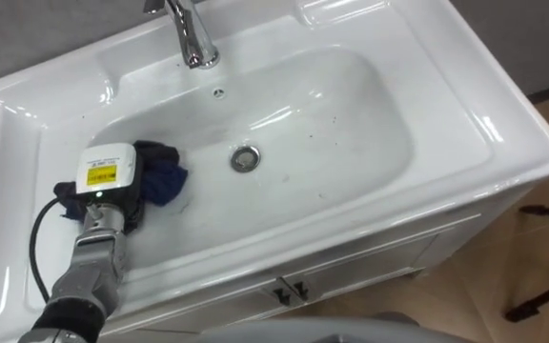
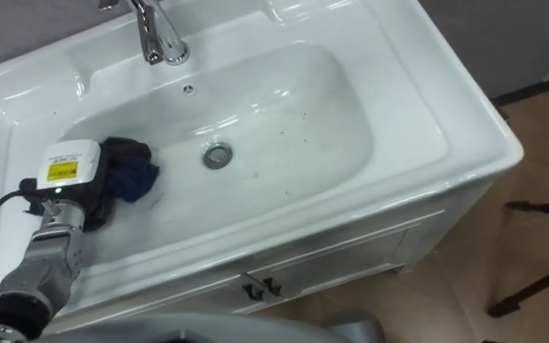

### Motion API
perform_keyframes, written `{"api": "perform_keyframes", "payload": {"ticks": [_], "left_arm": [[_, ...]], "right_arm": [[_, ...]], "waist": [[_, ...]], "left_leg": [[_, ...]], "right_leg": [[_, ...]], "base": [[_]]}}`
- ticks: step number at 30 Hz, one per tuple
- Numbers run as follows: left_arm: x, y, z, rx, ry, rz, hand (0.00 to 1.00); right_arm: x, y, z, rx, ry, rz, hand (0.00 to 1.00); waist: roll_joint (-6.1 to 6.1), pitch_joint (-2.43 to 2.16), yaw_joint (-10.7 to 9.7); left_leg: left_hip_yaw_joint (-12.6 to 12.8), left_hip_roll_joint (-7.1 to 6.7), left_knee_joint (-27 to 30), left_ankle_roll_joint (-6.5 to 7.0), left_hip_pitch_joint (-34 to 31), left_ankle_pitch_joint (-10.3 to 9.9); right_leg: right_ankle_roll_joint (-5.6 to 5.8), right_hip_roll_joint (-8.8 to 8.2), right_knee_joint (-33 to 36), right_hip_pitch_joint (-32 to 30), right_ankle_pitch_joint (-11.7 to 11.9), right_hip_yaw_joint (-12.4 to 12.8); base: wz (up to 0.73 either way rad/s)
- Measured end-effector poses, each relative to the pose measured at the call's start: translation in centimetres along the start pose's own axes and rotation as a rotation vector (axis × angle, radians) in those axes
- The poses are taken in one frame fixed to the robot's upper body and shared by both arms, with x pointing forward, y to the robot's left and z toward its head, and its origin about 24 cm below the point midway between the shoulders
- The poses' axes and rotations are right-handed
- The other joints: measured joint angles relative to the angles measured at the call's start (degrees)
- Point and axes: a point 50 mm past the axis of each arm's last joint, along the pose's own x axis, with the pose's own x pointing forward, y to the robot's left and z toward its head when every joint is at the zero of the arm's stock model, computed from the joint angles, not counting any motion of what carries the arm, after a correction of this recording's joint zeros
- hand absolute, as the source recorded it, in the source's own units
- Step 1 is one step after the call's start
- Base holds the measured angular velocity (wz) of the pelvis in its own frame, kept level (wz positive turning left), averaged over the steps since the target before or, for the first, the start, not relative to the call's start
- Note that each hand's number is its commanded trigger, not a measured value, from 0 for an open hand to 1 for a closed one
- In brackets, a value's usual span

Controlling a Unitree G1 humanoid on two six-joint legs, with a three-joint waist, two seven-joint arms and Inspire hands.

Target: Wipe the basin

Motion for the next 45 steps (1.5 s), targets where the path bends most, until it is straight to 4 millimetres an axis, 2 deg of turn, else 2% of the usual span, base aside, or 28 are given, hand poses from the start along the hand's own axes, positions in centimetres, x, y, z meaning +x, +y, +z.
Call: {"api": "perform_keyframes", "payload": {"ticks": [4,10,13,15,18,20,23,28,30,34,39,45], "left_arm": [[0.0,0.0,0.0,0.013,-0.005,-0.001,1.0],[0.0,-0.1,0.4,0.025,0.016,0.001,1.0],[0.2,-0.1,0.5,0.028,0.035,-0.003,1.0],[0.8,0.1,1.2,0.028,0.039,-0.007,1.0],[1.7,0.5,2.3,0.031,0.035,-0.018,1.0],[2.4,0.9,3.2,0.028,0.024,-0.032,1.0],[3.7,2.0,3.9,0.024,0.022,-0.042,1.0],[4.8,3.0,5.0,0.046,0.008,-0.077,1.0],[5.3,3.4,5.5,0.06,-0.001,-0.1,1.0],[5.7,3.8,6.3,0.041,-0.018,-0.139,1.0],[6.0,4.2,7.5,0.045,-0.055,-0.16,1.0],[5.9,4.5,8.8,0.088,-0.115,-0.164,1.0]], "right_arm": [[0.0,0.2,-0.3,-0.001,0.009,0.022,0.0],[0.0,0.7,-1.0,-0.038,0.026,0.055,0.0],[0.0,0.8,-1.1,-0.042,0.03,0.081,0.0],[0.0,1.1,-1.1,-0.053,0.03,0.091,0.0],[0.0,1.9,-0.9,-0.058,0.034,0.117,0.0],[-0.1,2.1,-0.6,-0.075,0.026,0.124,0.0],[-0.1,2.6,0.2,-0.08,0.005,0.146,0.0],[-0.2,2.8,0.7,-0.111,-0.006,0.149,0.0],[-0.2,2.6,1.0,-0.114,-0.001,0.144,0.0],[-0.2,2.6,1.0,-0.112,0.001,0.143,0.0],[-0.1,2.6,0.6,-0.118,0.015,0.156,0.0],[-0.2,2.7,0.8,-0.105,0.01,0.159,0.0]], "waist": [[-0.25,0.14,0.0],[-1.47,0.5,-0.7],[-1.69,0.66,-1.8],[-1.9,0.81,-2.0],[-2.48,1.26,-3.3],[-2.48,1.27,-3.3],[-2.62,1.4,-4.8],[-2.25,1.79,-7.0],[-1.67,2.22,-8.7],[-0.97,2.55,-11.1],[-0.12,2.56,-12.9],[0.02,2.56,-14.3]], "left_leg": [[0.0,-0.04,-0.8,-0.02,0.9,0.0],[-0.1,-0.07,-0.8,-0.03,1.9,0.0],[-0.3,-0.14,-0.8,-0.07,1.8,0.0],[-0.4,-0.24,-0.8,-0.07,1.8,0.0],[-0.4,-0.32,-0.7,-0.08,1.5,0.0],[0.0,-0.32,-0.6,-0.07,0.8,0.0],[0.0,-0.46,0.2,-0.03,-1.2,0.0],[0.1,-0.42,1.3,0.1,-2.1,0.0],[0.1,-0.42,1.5,0.14,-2.3,-0.1],[0.6,-0.4,1.5,0.16,-2.6,0.0],[2.6,-0.45,1.5,0.25,-2.5,0.0],[3.4,-0.47,1.2,0.25,-2.0,0.0]], "right_leg": [[-0.06,0.02,-0.7,0.6,-0.2,-0.1],[-0.01,0.0,-0.9,1.8,-0.2,-0.2],[0.1,-0.02,-0.7,1.8,-0.3,-0.2],[0.19,-0.23,0.0,1.4,-0.4,-0.3],[0.34,-0.48,0.2,1.2,-0.5,-0.3],[0.56,-0.39,0.2,0.3,-0.3,-0.2],[0.84,-0.55,0.7,-1.3,-0.1,-0.2],[1.0,-0.6,1.0,-1.7,0.0,-0.2],[1.04,-0.69,1.0,-1.7,0.0,-0.3],[1.05,-0.8,1.0,-1.8,-0.1,-0.5],[1.15,-1.1,1.1,-1.9,-0.2,-0.2],[1.23,-1.19,1.1,-1.5,-0.3,-0.1]], "base": [[0.0],[0.02],[0.05],[-0.02],[0.06],[-0.05],[0.07],[0.05],[0.08],[0.02],[-0.05],[0.01]]}}
